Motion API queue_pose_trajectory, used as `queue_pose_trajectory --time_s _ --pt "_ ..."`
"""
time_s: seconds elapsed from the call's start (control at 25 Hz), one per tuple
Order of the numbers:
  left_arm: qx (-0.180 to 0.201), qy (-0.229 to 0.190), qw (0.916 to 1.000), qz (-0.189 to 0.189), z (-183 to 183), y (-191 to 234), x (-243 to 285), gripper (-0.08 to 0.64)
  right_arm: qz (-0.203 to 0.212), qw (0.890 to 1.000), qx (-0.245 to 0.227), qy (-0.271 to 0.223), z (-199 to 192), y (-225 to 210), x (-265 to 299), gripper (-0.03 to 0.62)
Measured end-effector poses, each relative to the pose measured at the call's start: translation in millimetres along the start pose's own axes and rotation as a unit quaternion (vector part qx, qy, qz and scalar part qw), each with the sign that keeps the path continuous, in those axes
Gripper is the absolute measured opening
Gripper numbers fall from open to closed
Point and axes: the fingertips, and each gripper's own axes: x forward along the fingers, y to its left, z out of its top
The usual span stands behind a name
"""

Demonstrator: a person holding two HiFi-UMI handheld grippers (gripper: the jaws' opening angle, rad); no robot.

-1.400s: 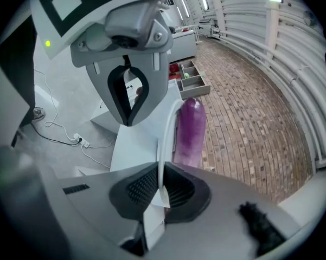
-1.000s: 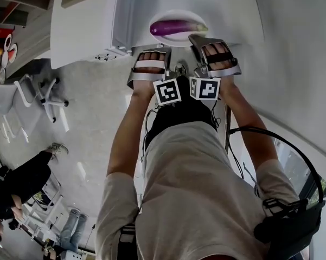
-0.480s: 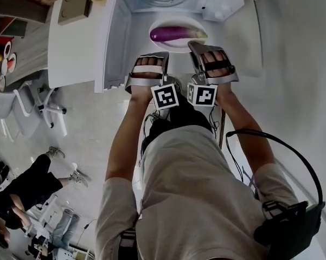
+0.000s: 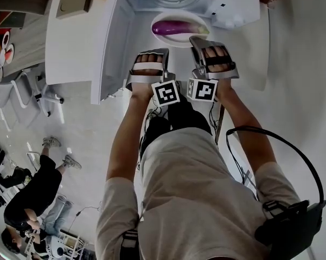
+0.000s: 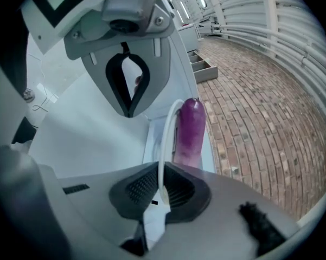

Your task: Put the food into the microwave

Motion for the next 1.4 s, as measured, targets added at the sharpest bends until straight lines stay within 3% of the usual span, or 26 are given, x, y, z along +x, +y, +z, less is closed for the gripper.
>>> queue_pose_trajectory --time_s 0.56,1.4 --pt "-0.015 0.026 0.9996 -0.001 -25 6 48 0.006 0.036 0.999 -0.002 -0.005 0 8 79 0.028" --pt "-0.027 0.032 0.9991 -0.011 -47 33 114 0.006 0.083 0.996 0.014 0.015 -13 12 162 0.028"
